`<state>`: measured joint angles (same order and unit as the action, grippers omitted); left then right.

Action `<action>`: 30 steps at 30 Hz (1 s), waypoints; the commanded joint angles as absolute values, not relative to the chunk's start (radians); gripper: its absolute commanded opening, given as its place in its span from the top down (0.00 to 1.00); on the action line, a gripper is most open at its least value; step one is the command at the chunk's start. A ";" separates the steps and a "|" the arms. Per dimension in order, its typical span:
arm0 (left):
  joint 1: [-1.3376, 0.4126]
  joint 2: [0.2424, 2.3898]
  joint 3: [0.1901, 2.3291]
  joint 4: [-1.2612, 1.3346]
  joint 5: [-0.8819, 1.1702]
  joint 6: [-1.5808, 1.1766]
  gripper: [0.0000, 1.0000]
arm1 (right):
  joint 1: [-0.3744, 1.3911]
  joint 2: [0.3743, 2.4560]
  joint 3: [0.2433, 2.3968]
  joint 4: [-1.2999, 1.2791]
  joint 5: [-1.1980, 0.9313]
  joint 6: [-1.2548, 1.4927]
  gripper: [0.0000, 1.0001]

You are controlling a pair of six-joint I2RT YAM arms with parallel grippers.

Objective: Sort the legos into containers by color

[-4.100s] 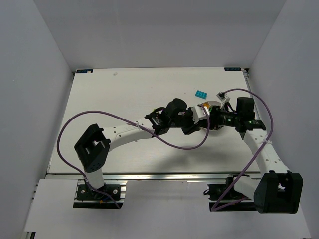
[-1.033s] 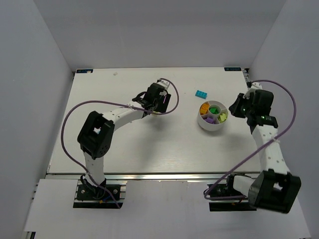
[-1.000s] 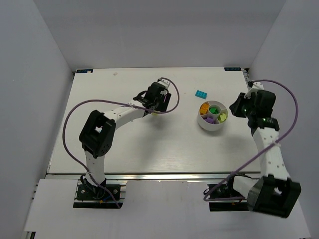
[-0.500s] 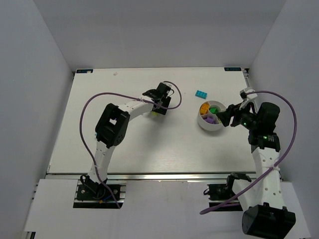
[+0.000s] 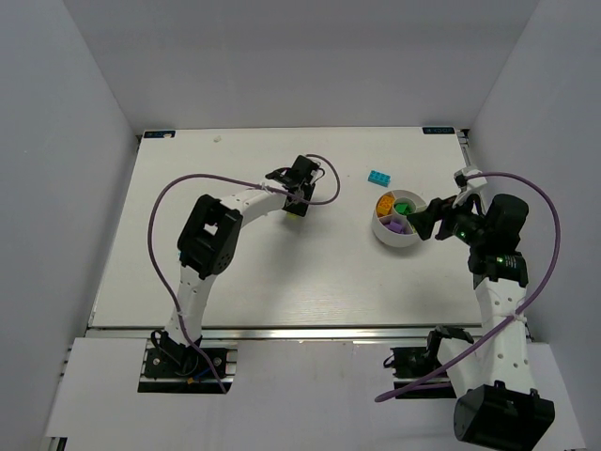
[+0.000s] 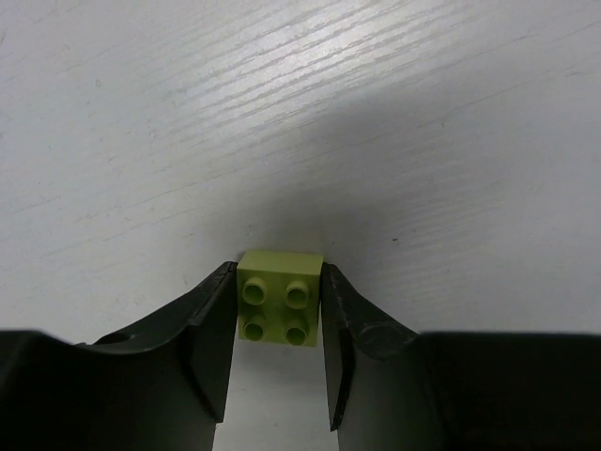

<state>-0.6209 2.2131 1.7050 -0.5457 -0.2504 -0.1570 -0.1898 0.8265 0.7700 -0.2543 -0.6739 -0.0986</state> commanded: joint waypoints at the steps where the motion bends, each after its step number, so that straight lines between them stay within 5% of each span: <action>1: -0.614 2.087 1.610 -0.458 -0.123 -0.141 0.82 | -0.193 0.834 0.773 -0.248 -0.738 -0.112 0.22; 2: -0.623 2.044 1.568 -0.409 -0.079 -0.118 0.84 | -0.195 0.848 0.781 -0.270 -0.756 -0.121 0.12; 7: -0.652 1.651 1.200 0.037 0.404 0.034 0.83 | -0.186 0.977 0.862 -0.438 -0.935 -0.163 0.12; 8: -0.652 1.605 1.092 0.160 0.452 0.038 0.83 | -0.184 1.000 0.888 -0.478 -0.963 -0.153 0.17; 9: -0.652 1.539 1.056 0.210 0.513 0.037 0.83 | -0.170 1.041 0.900 -0.489 -0.998 -0.138 0.34; 12: -0.672 1.519 1.041 0.245 0.590 0.025 0.84 | -0.121 1.147 0.981 -0.564 -1.028 -0.109 0.64; 14: -0.687 1.528 1.052 0.248 0.649 0.025 0.85 | -0.085 1.199 1.032 -0.603 -1.029 -0.086 0.68; 24: -0.804 1.603 1.152 0.212 0.581 0.106 0.79 | 0.051 1.350 1.141 -0.604 -1.095 0.078 0.35; 30: -0.841 1.627 1.204 0.178 0.509 0.179 0.78 | 0.084 1.419 1.131 -0.609 -1.107 0.100 0.28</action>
